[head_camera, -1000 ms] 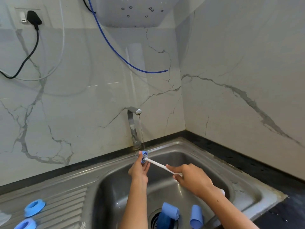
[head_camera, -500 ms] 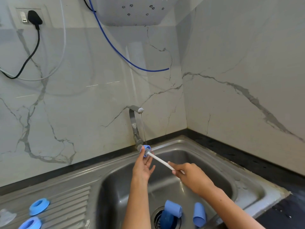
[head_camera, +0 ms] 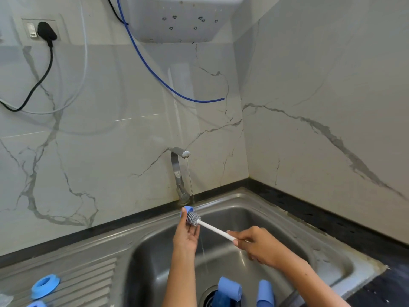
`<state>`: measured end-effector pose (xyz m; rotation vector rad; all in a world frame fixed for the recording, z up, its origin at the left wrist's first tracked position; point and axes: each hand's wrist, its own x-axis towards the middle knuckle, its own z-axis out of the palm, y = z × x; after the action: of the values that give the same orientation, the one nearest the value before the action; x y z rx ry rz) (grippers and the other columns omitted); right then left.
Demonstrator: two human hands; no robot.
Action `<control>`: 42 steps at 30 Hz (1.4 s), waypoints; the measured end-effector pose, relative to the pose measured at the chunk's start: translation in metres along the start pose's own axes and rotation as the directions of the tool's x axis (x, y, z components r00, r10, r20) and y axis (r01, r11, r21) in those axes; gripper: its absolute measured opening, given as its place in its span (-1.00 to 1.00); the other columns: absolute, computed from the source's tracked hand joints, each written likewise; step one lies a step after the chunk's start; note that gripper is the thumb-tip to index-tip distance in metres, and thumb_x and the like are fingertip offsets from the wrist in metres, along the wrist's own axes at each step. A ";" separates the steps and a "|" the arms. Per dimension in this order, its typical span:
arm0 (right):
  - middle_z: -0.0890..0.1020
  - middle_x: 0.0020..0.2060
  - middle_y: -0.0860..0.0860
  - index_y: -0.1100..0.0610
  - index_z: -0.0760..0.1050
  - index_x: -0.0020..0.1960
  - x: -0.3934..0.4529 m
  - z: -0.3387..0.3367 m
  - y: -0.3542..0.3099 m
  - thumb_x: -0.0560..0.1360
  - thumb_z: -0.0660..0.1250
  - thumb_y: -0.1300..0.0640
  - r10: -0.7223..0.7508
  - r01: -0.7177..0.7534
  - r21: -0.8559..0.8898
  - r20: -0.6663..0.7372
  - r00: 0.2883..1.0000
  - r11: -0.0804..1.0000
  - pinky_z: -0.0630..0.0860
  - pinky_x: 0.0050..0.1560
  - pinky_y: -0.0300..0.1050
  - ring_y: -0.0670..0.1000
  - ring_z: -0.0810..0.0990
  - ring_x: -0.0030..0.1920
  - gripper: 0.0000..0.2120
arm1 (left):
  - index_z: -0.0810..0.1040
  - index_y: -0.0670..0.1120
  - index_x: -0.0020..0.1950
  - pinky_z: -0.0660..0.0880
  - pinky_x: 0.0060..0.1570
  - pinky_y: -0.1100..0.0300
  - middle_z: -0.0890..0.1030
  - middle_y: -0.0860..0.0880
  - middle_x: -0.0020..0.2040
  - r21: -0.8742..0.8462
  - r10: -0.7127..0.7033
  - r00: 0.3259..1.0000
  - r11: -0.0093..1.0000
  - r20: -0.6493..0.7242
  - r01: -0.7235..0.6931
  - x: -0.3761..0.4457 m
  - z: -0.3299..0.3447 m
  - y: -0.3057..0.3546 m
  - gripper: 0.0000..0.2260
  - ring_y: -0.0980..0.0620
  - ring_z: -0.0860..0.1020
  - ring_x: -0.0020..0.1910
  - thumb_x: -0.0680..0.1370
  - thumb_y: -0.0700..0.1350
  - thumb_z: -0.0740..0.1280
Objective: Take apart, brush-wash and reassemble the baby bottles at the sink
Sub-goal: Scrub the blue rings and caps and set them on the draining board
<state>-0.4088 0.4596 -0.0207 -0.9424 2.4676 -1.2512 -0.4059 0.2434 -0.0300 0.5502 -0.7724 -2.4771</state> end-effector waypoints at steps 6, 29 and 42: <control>0.41 -0.41 -0.10 -0.20 0.28 0.46 0.002 0.006 -0.001 0.65 0.11 -0.04 -0.188 0.094 -0.499 -0.142 0.972 0.861 0.37 -0.30 -0.17 -0.09 0.34 -0.43 -0.61 | 0.52 -0.09 -0.06 0.42 0.15 0.07 0.62 -0.06 -0.11 0.138 -0.060 0.998 0.989 0.003 0.059 -0.001 0.010 -0.004 -0.80 0.02 0.57 -0.12 0.49 0.02 0.40; 0.40 -0.46 -0.04 -0.12 0.48 0.28 0.002 0.001 -0.002 0.63 0.20 0.00 0.142 -0.175 0.460 0.106 0.984 0.871 0.22 -0.57 -0.32 -0.14 0.23 -0.55 -0.76 | 0.55 -0.09 0.07 0.40 0.17 -0.07 0.71 -0.03 -0.11 0.135 -0.203 0.957 0.975 0.206 0.178 -0.006 0.011 -0.007 -0.73 0.02 0.60 0.08 0.50 0.07 0.36; 0.65 0.04 -0.01 -0.18 0.38 0.41 0.006 -0.004 0.001 0.60 0.22 -0.01 -0.142 0.082 -0.410 -0.120 0.983 0.908 0.52 -0.18 -0.15 -0.05 0.54 -0.23 -0.62 | 0.52 -0.18 0.03 0.53 0.01 0.15 0.63 -0.12 -0.02 0.200 0.047 0.993 0.980 -0.111 -0.024 -0.007 0.016 -0.011 -0.67 -0.01 0.61 -0.03 0.44 0.03 0.45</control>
<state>-0.4154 0.4591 -0.0181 -1.1383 2.8965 -0.8780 -0.4121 0.2620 -0.0234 0.7375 -0.9799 -2.3264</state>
